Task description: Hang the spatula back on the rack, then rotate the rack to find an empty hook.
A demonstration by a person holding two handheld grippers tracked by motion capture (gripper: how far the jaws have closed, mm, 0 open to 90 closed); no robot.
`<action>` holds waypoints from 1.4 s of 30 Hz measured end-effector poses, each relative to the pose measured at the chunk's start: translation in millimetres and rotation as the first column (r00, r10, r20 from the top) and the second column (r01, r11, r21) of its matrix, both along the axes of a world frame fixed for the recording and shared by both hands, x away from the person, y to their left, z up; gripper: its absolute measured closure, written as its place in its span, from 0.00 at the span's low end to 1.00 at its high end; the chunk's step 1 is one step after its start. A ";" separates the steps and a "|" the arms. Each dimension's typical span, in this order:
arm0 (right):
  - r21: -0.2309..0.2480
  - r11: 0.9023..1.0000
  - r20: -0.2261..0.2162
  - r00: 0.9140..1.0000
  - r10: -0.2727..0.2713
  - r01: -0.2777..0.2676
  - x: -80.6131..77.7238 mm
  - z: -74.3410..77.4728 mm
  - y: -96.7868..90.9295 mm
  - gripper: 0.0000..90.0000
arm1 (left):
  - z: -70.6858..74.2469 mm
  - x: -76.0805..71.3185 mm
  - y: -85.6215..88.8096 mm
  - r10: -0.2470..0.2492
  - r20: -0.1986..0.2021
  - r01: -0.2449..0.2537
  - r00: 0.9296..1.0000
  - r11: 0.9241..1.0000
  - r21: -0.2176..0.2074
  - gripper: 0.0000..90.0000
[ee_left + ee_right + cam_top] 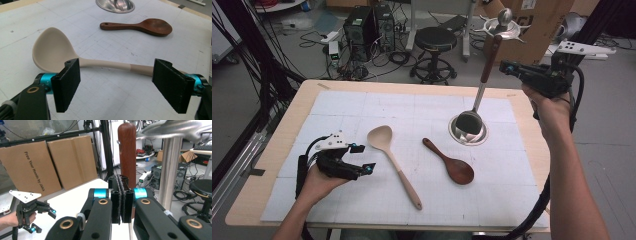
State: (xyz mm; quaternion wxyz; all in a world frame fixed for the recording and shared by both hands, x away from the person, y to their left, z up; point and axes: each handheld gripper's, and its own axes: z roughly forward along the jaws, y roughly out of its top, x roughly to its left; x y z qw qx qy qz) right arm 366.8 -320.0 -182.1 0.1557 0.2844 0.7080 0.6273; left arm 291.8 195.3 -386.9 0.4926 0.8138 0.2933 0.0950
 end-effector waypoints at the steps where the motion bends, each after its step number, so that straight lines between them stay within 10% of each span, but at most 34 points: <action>1: 0.000 1.000 0.000 1.000 -0.001 0.001 -0.2 1.1 -0.1 1.00 | 0.0 -0.2 -0.1 0.004 -0.001 -0.004 1.000 1.000 -0.005 0.26; 42: -0.023 0.997 0.047 0.996 -0.072 0.073 9.5 23.5 12.8 1.00 | -0.4 -0.3 -1.0 0.018 0.002 -0.018 1.000 1.000 0.014 0.20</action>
